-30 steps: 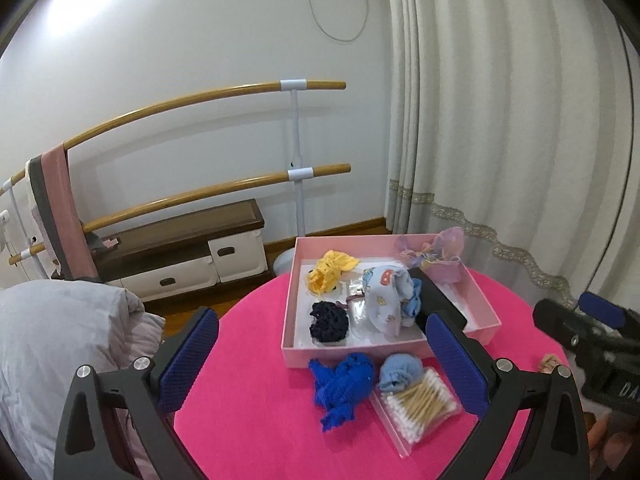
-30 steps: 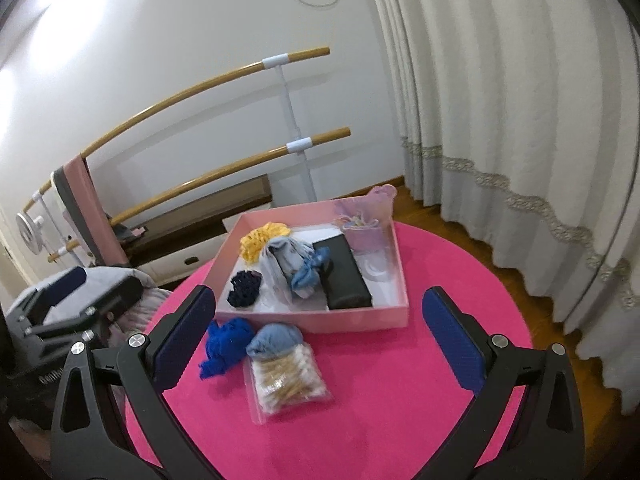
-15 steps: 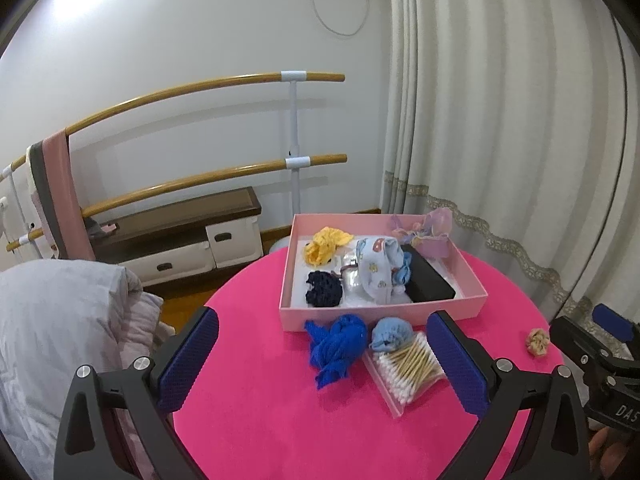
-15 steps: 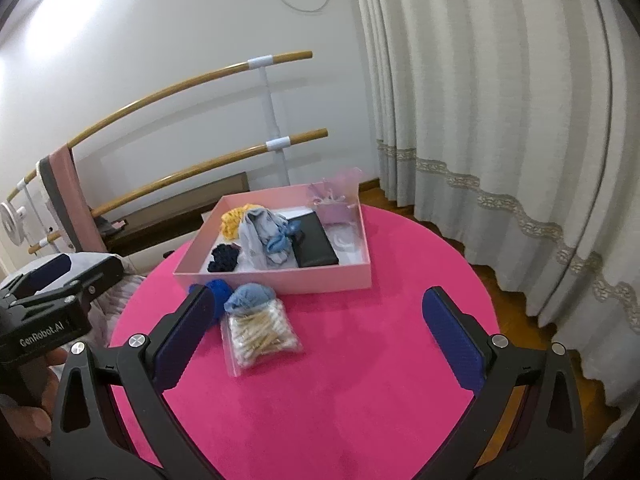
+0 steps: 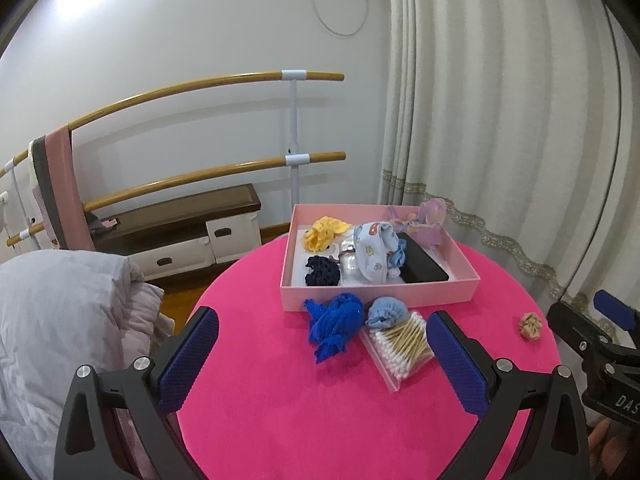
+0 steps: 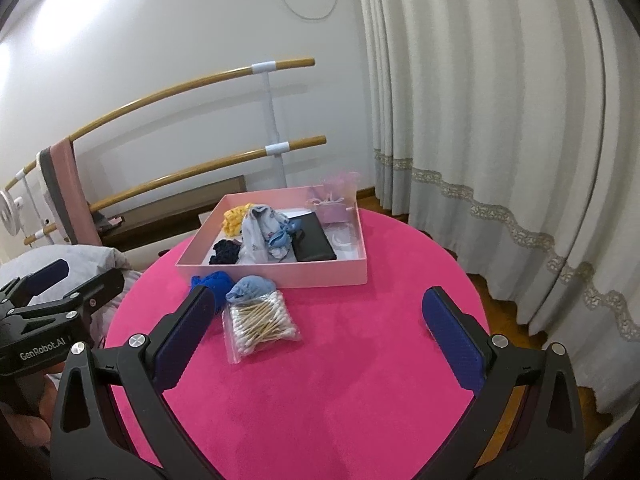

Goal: Organize soft objects

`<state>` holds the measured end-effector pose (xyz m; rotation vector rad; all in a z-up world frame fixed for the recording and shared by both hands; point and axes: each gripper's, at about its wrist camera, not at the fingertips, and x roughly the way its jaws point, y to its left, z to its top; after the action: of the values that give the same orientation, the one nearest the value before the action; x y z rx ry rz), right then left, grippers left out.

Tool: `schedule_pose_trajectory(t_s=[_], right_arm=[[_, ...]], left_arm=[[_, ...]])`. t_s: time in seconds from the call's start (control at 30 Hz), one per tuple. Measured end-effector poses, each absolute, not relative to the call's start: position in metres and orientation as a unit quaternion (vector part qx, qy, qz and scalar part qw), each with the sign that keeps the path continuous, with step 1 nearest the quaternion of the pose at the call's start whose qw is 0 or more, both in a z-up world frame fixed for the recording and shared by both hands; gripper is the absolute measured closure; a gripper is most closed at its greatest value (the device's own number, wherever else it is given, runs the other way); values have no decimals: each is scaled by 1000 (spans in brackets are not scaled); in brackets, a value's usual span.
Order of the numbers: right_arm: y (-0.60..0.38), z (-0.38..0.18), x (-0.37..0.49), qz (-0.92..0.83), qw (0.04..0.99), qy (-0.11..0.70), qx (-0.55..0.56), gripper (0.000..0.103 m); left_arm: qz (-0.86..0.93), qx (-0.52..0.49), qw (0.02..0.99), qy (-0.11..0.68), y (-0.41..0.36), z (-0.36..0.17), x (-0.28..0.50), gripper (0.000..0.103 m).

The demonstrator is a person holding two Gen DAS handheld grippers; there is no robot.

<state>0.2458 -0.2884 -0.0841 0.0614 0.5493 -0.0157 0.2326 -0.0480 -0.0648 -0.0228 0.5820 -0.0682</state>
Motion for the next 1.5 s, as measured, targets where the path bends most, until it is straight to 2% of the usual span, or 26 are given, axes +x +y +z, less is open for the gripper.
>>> schedule_pose_trajectory(t_s=[0.9, 1.5], right_arm=[[-296, -95, 235, -13, 958, 287, 27, 0], [-366, -150, 260, -72, 930, 354, 69, 0]], left_arm=[[-35, -22, 951, 306, -47, -90, 218, 0], [-63, -16, 925, 375, -102, -148, 283, 0]])
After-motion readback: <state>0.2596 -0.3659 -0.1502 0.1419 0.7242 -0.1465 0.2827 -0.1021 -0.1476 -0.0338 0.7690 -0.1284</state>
